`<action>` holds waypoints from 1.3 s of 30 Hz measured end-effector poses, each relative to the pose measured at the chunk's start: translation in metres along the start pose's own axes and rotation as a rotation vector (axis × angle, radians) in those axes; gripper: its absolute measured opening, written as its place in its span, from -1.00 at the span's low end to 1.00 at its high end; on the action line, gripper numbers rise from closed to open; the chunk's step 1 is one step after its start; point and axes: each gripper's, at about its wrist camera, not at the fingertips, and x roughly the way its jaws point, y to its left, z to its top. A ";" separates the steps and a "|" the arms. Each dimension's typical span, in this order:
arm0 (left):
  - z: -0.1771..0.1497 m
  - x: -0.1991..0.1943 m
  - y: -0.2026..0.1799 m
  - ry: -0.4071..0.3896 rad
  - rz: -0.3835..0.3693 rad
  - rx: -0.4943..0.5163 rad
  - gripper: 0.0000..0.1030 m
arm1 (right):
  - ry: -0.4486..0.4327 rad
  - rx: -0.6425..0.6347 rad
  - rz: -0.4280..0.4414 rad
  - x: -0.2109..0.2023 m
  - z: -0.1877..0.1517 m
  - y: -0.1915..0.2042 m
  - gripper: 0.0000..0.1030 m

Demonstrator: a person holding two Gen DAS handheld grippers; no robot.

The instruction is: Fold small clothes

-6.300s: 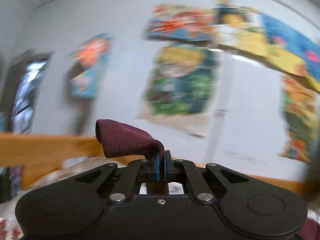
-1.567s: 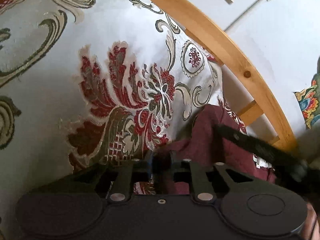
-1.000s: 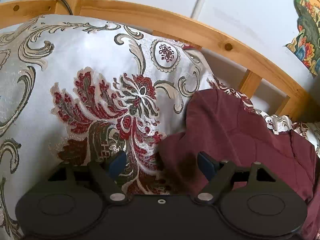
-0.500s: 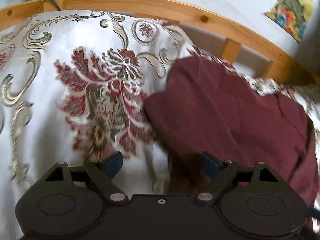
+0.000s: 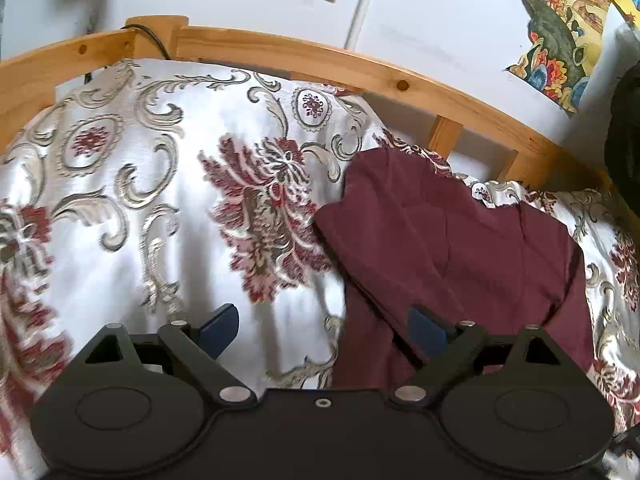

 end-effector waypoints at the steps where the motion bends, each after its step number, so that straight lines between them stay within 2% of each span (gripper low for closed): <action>1: -0.002 -0.005 0.002 0.009 0.000 -0.002 0.80 | 0.020 -0.037 0.018 0.000 -0.002 0.008 -0.77; 3: -0.006 -0.010 0.005 0.043 -0.007 -0.006 0.80 | 0.062 -0.098 0.044 -0.001 -0.004 0.022 -0.75; 6: -0.014 -0.012 0.007 0.112 -0.025 0.007 0.81 | 0.084 -0.032 0.062 -0.010 -0.004 0.023 -0.64; 8: -0.021 -0.007 0.005 0.172 -0.041 0.023 0.86 | 0.084 0.065 0.060 -0.020 -0.003 0.012 -0.34; 9: -0.024 -0.003 0.004 0.202 -0.050 0.031 0.86 | 0.085 0.129 0.058 -0.025 -0.004 0.006 0.00; 10: -0.027 0.002 0.002 0.237 -0.057 0.040 0.86 | 0.083 0.189 0.060 -0.030 -0.007 0.000 0.22; 13: -0.038 0.019 -0.002 0.333 -0.059 0.057 0.86 | 0.087 0.401 0.083 -0.036 -0.016 -0.023 0.34; 16: -0.049 0.032 -0.007 0.397 -0.037 0.097 0.80 | 0.116 0.548 0.086 -0.030 -0.029 -0.048 0.41; 20: -0.056 0.035 -0.010 0.433 -0.024 0.149 0.71 | 0.233 0.695 0.069 -0.019 -0.050 -0.073 0.45; 24: -0.060 0.035 -0.010 0.457 -0.024 0.172 0.55 | 0.350 0.845 0.101 -0.008 -0.075 -0.088 0.46; 25: -0.061 0.035 -0.010 0.463 -0.024 0.179 0.49 | 0.372 0.873 0.109 -0.006 -0.081 -0.090 0.46; 26: -0.062 0.034 -0.010 0.466 -0.028 0.185 0.34 | 0.384 0.890 0.115 -0.005 -0.084 -0.088 0.45; 27: -0.063 0.033 -0.011 0.468 -0.037 0.189 0.24 | 0.394 0.900 0.124 -0.004 -0.086 -0.086 0.33; 28: -0.063 0.032 -0.012 0.470 -0.050 0.189 0.01 | 0.405 0.901 0.134 -0.002 -0.088 -0.086 0.06; 29: -0.064 0.031 -0.012 0.474 -0.071 0.184 -0.22 | 0.408 0.896 0.143 -0.001 -0.087 -0.084 -0.13; 30: -0.064 0.031 -0.013 0.475 -0.091 0.179 -0.35 | 0.407 0.887 0.156 0.001 -0.085 -0.080 -0.49; 31: -0.064 0.029 -0.013 0.474 -0.109 0.174 -0.58 | 0.396 0.869 0.162 0.000 -0.083 -0.078 -0.67; 32: -0.063 0.027 -0.013 0.465 -0.116 0.173 -0.75 | 0.389 0.849 0.149 -0.002 -0.079 -0.076 -0.71; 34: -0.061 0.020 -0.011 0.436 -0.115 0.164 -0.86 | 0.364 0.827 0.126 -0.009 -0.076 -0.078 -0.79; 38: -0.050 -0.002 -0.005 0.354 -0.062 0.154 -0.91 | 0.314 0.841 0.054 -0.037 -0.077 -0.094 -0.82; 39: -0.046 -0.007 -0.003 0.350 -0.074 0.145 -0.91 | 0.306 0.850 0.037 -0.044 -0.080 -0.098 -0.83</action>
